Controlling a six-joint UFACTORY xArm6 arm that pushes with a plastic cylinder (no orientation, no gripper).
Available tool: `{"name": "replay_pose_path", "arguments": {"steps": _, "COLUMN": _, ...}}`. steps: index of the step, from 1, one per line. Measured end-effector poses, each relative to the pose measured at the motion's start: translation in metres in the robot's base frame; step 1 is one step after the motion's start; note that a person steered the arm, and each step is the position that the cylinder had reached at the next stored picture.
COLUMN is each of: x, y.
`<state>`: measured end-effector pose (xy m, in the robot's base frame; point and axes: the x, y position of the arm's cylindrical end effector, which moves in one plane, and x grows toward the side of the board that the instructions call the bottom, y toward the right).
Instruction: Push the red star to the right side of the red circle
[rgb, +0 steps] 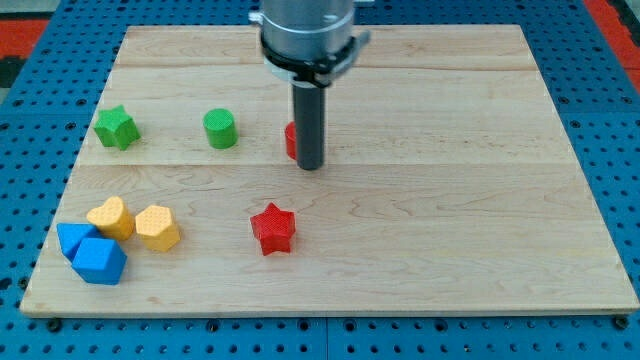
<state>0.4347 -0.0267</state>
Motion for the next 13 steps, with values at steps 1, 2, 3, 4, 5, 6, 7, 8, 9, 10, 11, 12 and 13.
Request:
{"name": "replay_pose_path", "arguments": {"steps": 1, "x": -0.005, "y": -0.017}}
{"name": "replay_pose_path", "arguments": {"steps": 2, "x": 0.051, "y": 0.02}}
{"name": "replay_pose_path", "arguments": {"steps": 3, "x": 0.13, "y": 0.035}}
{"name": "replay_pose_path", "arguments": {"steps": 4, "x": 0.152, "y": -0.023}}
{"name": "replay_pose_path", "arguments": {"steps": 5, "x": 0.127, "y": -0.055}}
{"name": "replay_pose_path", "arguments": {"steps": 6, "x": 0.104, "y": -0.048}}
{"name": "replay_pose_path", "arguments": {"steps": 7, "x": 0.104, "y": -0.012}}
{"name": "replay_pose_path", "arguments": {"steps": 8, "x": 0.107, "y": 0.027}}
{"name": "replay_pose_path", "arguments": {"steps": 9, "x": 0.111, "y": 0.059}}
{"name": "replay_pose_path", "arguments": {"steps": 10, "x": 0.099, "y": 0.071}}
{"name": "replay_pose_path", "arguments": {"steps": 11, "x": 0.077, "y": 0.079}}
{"name": "replay_pose_path", "arguments": {"steps": 12, "x": 0.061, "y": 0.093}}
{"name": "replay_pose_path", "arguments": {"steps": 13, "x": 0.038, "y": 0.098}}
